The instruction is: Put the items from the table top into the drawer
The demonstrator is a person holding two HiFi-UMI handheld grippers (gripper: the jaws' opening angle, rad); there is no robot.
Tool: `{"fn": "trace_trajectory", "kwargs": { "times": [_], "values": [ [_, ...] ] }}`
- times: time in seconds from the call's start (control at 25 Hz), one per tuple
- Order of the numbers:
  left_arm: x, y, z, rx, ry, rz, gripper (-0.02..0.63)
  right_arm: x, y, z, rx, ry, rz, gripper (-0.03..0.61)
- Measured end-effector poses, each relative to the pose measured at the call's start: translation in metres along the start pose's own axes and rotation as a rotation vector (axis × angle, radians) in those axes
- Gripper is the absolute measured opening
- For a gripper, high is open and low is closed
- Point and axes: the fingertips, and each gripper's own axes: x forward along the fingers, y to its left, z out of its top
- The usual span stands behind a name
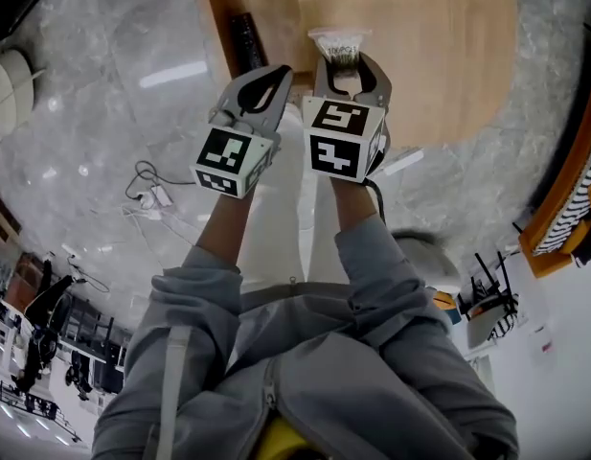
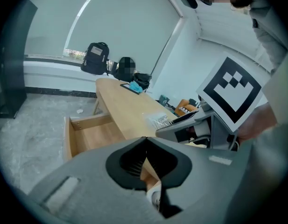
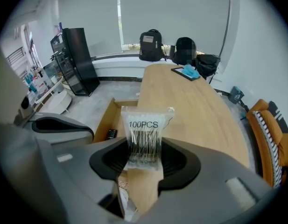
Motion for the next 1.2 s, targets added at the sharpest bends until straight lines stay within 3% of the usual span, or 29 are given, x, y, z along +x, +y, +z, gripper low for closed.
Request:
{"fn": "trace_trajectory", "kwargs": {
  "times": [0.28,0.52,1.2],
  "values": [
    [-0.039,0.042,-0.032,-0.060,-0.011,0.078,0.004,0.015,0.071,-0.028,-0.077,0.058,0.077,0.187],
    [-0.057,0.069,-0.055,-0.102,-0.007,0.114,0.005,0.045,0.111,-0.060,-0.037,0.140,0.130,0.186],
    [-0.058,0.098,-0.065,-0.120,0.007,0.125,0.004,0.120,0.110,-0.083,0.010,0.292,0.064,0.187]
  ]
}}
